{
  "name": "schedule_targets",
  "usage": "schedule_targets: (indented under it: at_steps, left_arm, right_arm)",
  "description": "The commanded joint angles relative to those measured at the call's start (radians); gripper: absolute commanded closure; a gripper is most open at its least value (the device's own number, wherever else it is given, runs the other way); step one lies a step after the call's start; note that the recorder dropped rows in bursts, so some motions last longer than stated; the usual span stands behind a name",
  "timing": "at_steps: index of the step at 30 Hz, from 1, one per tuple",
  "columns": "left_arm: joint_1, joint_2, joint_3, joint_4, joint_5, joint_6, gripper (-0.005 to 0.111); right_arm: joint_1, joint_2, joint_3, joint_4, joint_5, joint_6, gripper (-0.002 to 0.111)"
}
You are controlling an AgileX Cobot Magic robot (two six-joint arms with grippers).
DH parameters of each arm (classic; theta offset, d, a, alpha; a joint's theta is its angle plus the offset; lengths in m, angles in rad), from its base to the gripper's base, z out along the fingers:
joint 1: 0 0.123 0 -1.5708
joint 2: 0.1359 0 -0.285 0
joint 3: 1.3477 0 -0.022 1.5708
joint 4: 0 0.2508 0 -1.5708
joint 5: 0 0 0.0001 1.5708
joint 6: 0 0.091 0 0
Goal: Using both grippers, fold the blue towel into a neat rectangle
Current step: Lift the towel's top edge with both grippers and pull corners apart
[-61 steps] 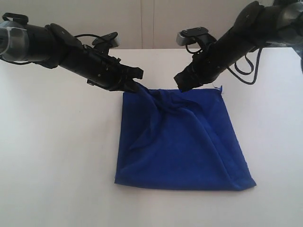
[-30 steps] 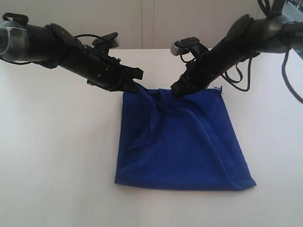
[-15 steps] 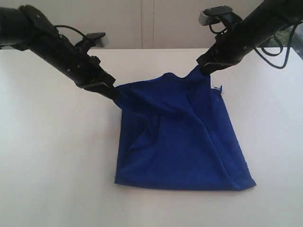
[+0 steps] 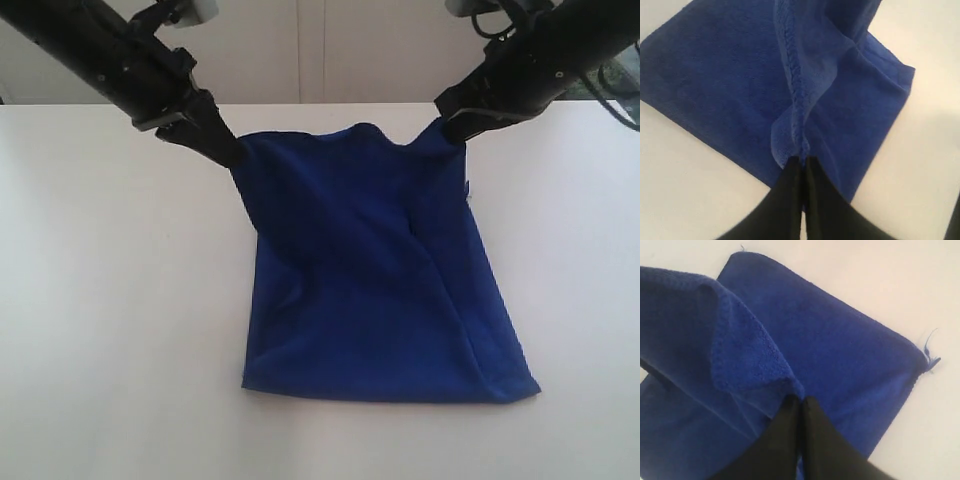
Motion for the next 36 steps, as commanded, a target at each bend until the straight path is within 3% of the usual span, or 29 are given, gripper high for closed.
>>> schedule_targets:
  at_steps: [1, 10, 20, 24, 29, 36]
  left_arm:
    - [-0.021, -0.058, -0.005, -0.003, 0.107, -0.035, 0.107]
    - [-0.047, -0.133, -0.005, -0.026, 0.221, -0.11, 0.107]
    - [-0.047, -0.275, 0.017, -0.047, 0.221, -0.174, 0.107]
    - [-0.047, -0.352, 0.115, -0.077, 0.221, -0.189, 0.107]
    - [-0.047, -0.423, 0.265, -0.218, 0.221, -0.15, 0.107]
    - [-0.047, -0.518, 0.409, -0.23, 0.221, -0.141, 0.107]
  right_arm:
    - [-0.004, -0.103, 0.069, -0.004, 0.011, 0.016, 0.108]
    - [-0.004, -0.293, 0.19, -0.018, 0.051, 0.021, 0.108]
    - [-0.004, -0.498, 0.32, -0.018, 0.065, 0.023, 0.108]
    - [-0.004, -0.604, 0.349, -0.018, 0.098, 0.025, 0.108]
    - [-0.004, -0.714, 0.356, -0.018, 0.171, 0.025, 0.108]
    - [-0.004, -0.789, 0.356, -0.018, 0.285, 0.058, 0.108]
